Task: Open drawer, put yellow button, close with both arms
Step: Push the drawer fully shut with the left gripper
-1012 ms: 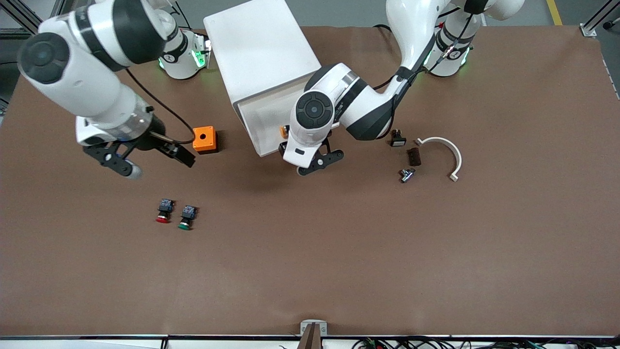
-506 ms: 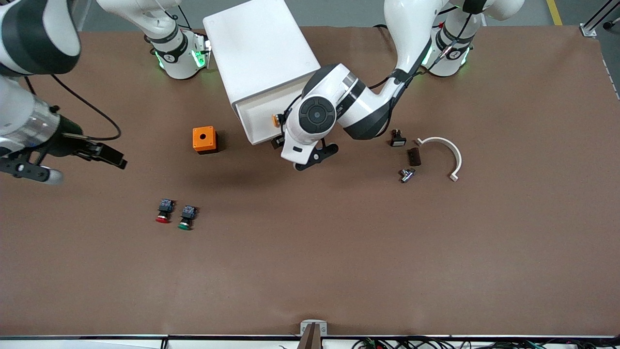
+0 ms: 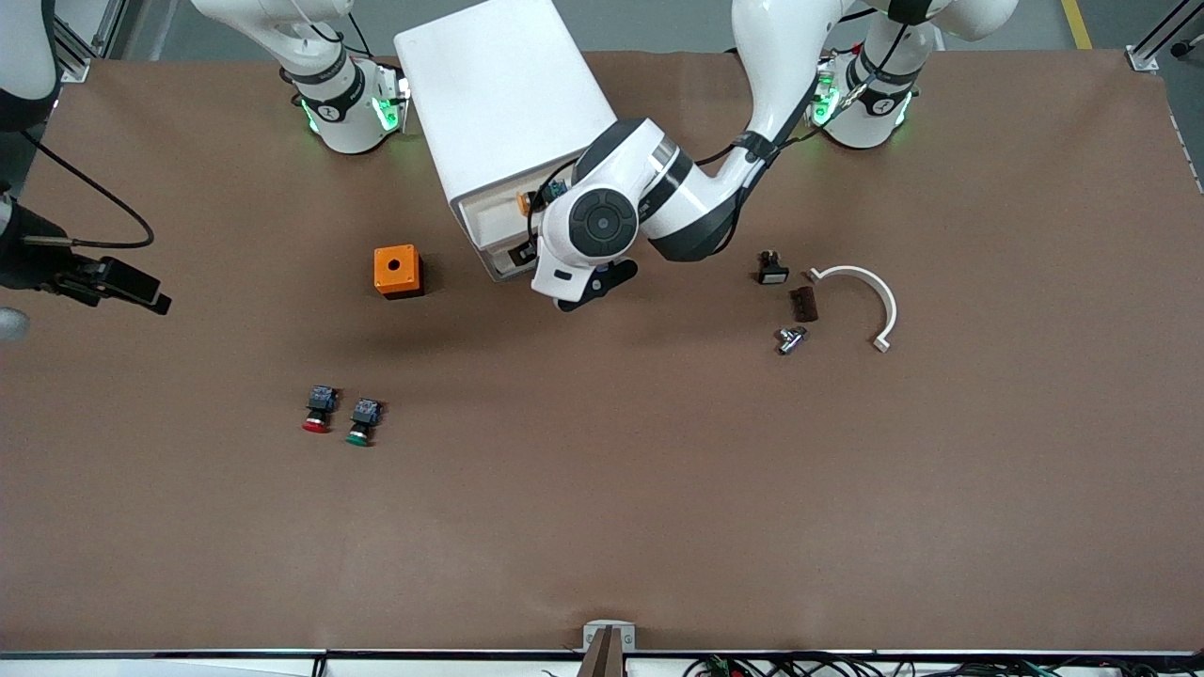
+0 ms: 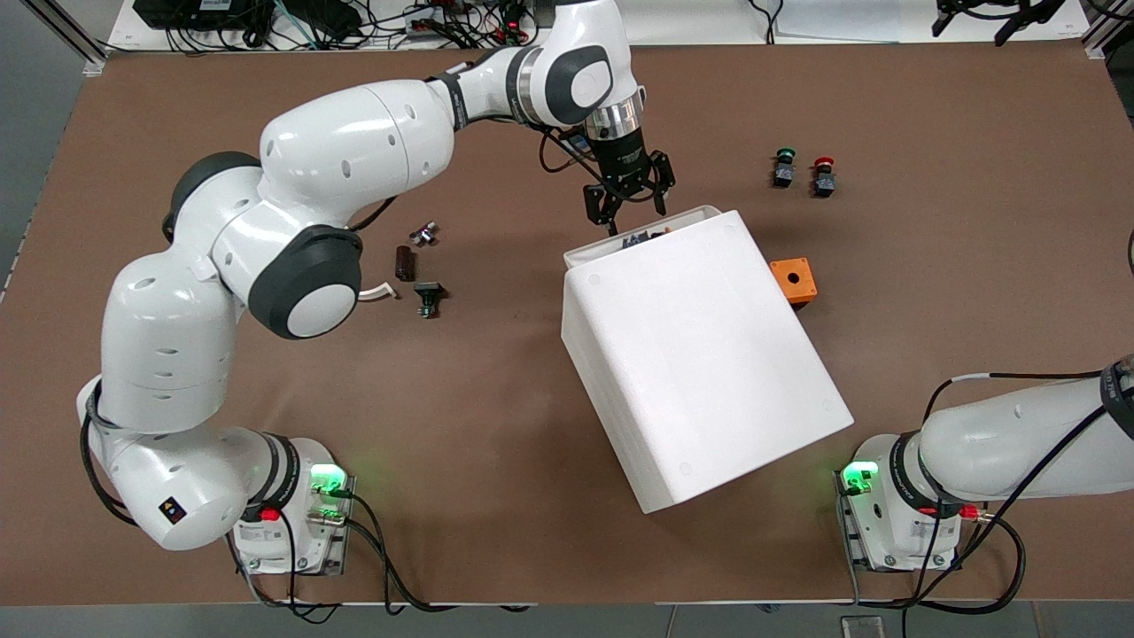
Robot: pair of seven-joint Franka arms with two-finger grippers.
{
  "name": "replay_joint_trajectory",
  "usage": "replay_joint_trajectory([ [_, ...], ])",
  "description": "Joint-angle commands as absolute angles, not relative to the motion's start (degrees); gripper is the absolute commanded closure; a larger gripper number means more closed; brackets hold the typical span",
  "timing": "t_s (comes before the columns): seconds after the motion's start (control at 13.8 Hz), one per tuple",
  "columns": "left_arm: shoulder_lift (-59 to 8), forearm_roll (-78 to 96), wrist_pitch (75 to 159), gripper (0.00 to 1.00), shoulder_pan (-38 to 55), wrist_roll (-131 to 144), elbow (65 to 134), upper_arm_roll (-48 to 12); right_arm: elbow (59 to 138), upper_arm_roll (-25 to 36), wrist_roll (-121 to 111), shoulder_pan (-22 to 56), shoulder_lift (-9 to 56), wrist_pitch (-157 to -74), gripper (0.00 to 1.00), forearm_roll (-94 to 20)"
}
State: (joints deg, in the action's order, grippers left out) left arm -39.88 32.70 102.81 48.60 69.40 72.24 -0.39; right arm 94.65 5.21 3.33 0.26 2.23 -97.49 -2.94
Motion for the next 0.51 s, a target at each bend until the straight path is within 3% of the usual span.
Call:
replay_joint_trajectory([
  [0.0, -40.2, 36.6, 102.7, 0.00, 49.6, 71.2, 72.1, -0.5, 95.5, 4.0, 1.9, -0.4, -0.4, -96.9, 0.00, 0.3],
  [0.43, -40.3, 42.0, 102.7, 0.00, 49.5, 71.4, 74.4, -1.6, 97.1, 3.7, 1.8, -0.1, -3.3, -95.9, 0.00, 1.5],
])
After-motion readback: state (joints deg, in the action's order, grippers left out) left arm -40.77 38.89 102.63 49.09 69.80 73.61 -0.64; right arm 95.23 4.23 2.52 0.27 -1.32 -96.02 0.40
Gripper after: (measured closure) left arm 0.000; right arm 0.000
